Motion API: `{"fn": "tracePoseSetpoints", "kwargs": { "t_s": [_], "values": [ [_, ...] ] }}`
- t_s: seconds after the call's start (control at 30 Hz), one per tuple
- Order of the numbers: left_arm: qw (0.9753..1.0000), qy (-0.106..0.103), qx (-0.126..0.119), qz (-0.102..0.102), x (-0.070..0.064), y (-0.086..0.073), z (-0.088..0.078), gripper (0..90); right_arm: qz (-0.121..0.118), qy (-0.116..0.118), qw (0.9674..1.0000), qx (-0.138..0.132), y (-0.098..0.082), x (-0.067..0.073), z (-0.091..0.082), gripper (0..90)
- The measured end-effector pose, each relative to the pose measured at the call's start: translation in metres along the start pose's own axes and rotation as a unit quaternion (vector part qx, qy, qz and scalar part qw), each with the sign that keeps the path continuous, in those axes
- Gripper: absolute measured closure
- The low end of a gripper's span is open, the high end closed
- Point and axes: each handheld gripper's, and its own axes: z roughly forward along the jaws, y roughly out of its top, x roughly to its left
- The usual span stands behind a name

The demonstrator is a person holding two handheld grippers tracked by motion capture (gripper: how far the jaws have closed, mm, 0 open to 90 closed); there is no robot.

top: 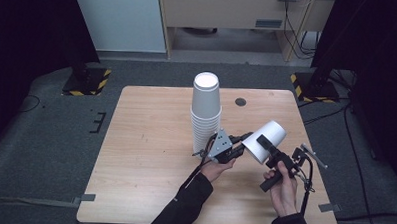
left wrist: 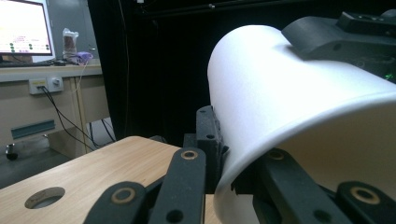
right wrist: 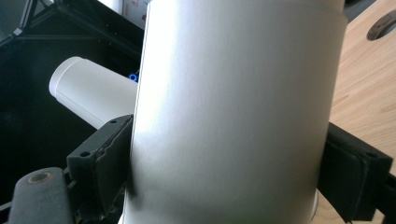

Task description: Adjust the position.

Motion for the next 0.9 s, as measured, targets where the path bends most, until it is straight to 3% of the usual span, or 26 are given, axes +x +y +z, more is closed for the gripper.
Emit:
{"fn": "tracePoseSetpoints", "kwargs": {
  "t_s": [0.6,0.9],
  "values": [
    [0.9998,-0.004,0.016,0.014,0.000,0.004,-0.011,84.6,-0.021,-0.012,0.9996,-0.015,0.005,-0.001,0.000,12.4],
    [0.9995,-0.005,0.024,0.017,-0.001,0.008,-0.019,85.0,-0.050,-0.020,0.9983,-0.022,0.007,-0.002,0.000,9.5]
  ]
}}
